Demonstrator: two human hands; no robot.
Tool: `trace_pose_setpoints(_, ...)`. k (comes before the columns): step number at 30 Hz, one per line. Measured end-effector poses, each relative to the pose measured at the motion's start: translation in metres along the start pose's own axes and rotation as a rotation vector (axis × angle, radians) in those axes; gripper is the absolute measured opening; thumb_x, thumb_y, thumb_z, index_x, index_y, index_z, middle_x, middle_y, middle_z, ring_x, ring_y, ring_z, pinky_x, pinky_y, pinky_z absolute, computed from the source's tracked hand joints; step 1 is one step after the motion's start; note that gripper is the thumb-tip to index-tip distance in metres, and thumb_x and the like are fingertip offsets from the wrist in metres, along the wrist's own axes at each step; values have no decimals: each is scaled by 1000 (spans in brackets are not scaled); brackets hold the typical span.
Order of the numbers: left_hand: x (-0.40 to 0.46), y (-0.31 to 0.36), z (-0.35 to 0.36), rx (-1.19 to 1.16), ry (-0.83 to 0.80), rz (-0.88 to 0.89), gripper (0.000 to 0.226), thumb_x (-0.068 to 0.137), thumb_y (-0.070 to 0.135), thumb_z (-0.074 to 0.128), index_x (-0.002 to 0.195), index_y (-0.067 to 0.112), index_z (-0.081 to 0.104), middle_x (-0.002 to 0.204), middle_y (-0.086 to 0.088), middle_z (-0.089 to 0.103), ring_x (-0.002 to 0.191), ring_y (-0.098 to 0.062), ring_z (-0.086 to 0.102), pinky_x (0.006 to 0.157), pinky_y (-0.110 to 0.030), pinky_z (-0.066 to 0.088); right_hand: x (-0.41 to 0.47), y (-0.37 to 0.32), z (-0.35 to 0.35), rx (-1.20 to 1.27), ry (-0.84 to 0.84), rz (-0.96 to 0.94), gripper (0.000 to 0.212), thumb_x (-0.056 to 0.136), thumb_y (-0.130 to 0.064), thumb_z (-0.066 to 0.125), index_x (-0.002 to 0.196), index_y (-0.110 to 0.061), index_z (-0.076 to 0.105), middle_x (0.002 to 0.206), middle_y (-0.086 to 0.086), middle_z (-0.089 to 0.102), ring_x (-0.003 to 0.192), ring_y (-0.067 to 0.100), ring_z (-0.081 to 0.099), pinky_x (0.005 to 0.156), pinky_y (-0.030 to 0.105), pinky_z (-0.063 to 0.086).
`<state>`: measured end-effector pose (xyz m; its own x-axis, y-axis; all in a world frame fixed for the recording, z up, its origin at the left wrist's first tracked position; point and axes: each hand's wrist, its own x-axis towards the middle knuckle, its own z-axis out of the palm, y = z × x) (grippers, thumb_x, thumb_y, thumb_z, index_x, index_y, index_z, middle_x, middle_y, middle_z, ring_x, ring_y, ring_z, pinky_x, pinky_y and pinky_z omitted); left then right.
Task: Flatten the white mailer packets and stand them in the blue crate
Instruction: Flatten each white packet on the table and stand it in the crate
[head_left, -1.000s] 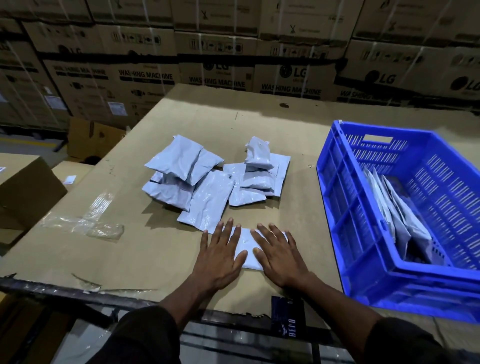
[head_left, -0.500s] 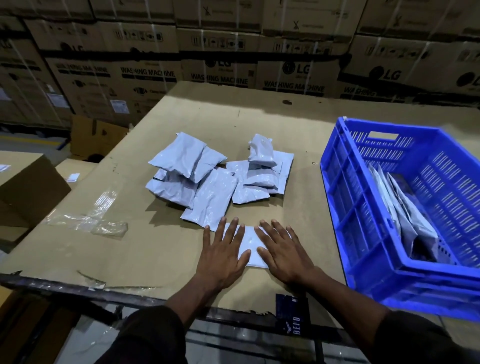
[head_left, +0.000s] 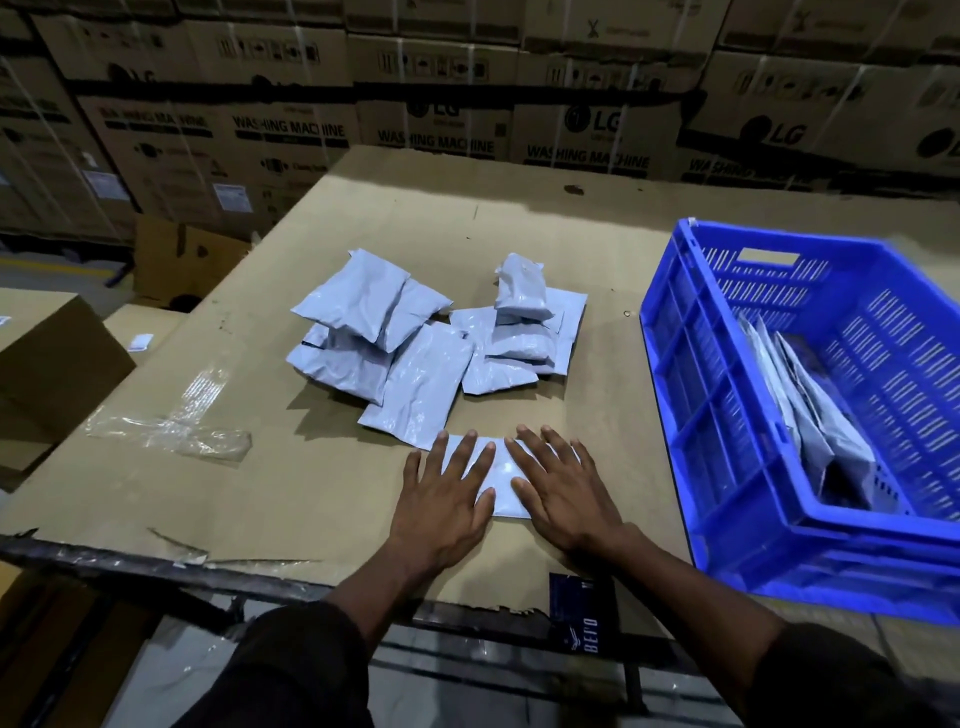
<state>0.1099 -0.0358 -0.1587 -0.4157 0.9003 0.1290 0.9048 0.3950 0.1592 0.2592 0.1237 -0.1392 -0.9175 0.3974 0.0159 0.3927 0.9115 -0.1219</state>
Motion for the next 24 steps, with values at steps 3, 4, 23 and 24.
trace_pose_setpoints(3, 1, 0, 0, 2, -22, -6, 61, 100, 52, 32, 156, 29, 40, 164, 0, 37, 150, -35, 34, 109, -63, 39, -1, 1, -2, -8, -25, -26, 65, 100, -60, -1, 160, -36, 6, 167, -11, -1, 154, 22, 2, 121, 56, 6)
trace_pose_setpoints(4, 1, 1, 0, 2, -22, -6, 61, 100, 52, 32, 157, 29, 39, 164, 0, 37, 151, -35, 33, 110, -63, 38, -2, 2, -3, -16, -27, -46, 66, 98, -62, -4, 159, -37, 3, 167, -12, -6, 154, 22, -4, 120, 58, 1)
trace_pose_setpoints(23, -11, -4, -7, -95, 115, 67, 52, 90, 38, 50, 139, 19, 51, 154, -15, 47, 138, -38, 47, 100, -61, 46, -21, 2, -12, 138, 92, -121, 54, 106, -49, 18, 152, -28, 34, 160, -10, 32, 146, 22, 33, 110, 55, 34)
trace_pose_setpoints(24, -11, -3, -7, -93, 148, 71, 49, 90, 33, 49, 136, 19, 53, 150, -16, 50, 135, -39, 50, 98, -60, 48, -23, -1, -12, 104, 93, -152, 54, 106, -48, 20, 155, -27, 29, 163, -11, 25, 150, 25, 26, 112, 60, 29)
